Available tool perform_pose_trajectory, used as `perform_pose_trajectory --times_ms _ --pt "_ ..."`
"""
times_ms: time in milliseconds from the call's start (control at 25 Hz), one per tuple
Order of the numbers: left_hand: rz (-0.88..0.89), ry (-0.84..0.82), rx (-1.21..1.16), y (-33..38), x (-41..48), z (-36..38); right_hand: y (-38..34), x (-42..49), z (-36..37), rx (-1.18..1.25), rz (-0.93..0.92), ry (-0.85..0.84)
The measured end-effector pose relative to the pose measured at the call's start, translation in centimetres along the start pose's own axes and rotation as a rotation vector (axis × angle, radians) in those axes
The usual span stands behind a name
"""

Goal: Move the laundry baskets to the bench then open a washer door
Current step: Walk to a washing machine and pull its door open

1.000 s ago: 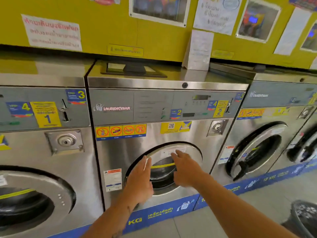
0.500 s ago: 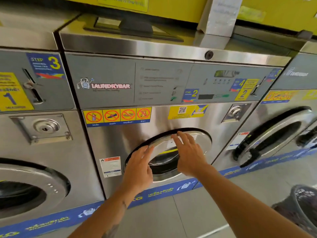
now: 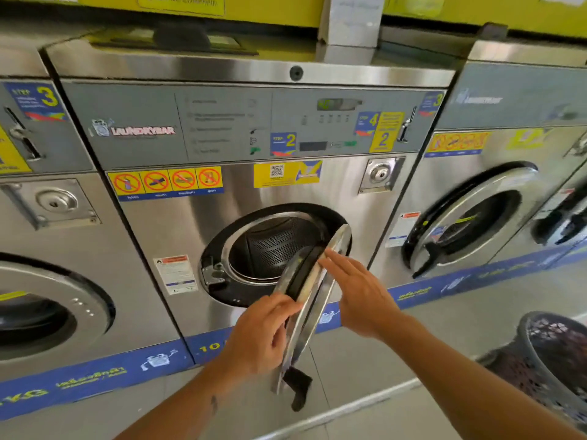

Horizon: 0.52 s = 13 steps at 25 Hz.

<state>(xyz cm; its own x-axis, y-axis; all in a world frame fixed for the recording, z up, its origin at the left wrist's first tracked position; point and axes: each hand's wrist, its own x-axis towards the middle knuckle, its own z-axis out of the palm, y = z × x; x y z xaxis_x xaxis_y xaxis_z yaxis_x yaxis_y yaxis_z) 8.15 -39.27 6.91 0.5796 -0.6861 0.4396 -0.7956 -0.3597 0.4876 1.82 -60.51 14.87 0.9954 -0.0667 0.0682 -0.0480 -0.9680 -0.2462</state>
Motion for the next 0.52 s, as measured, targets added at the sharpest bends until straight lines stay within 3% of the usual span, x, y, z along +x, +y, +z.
perform_pose_trajectory --times_ms 160,360,520 --pt "0.043 -0.045 0.157 6.3 1.8 3.2 5.4 -6.8 -1.5 0.177 0.136 -0.022" --pt "0.185 -0.243 0.466 13.0 8.3 7.3 11.4 -14.6 -2.1 0.305 0.241 -0.080" --pt "0.181 -0.396 0.551 16.2 13.2 10.7 14.5 -17.8 -2.5 0.409 0.296 -0.099"
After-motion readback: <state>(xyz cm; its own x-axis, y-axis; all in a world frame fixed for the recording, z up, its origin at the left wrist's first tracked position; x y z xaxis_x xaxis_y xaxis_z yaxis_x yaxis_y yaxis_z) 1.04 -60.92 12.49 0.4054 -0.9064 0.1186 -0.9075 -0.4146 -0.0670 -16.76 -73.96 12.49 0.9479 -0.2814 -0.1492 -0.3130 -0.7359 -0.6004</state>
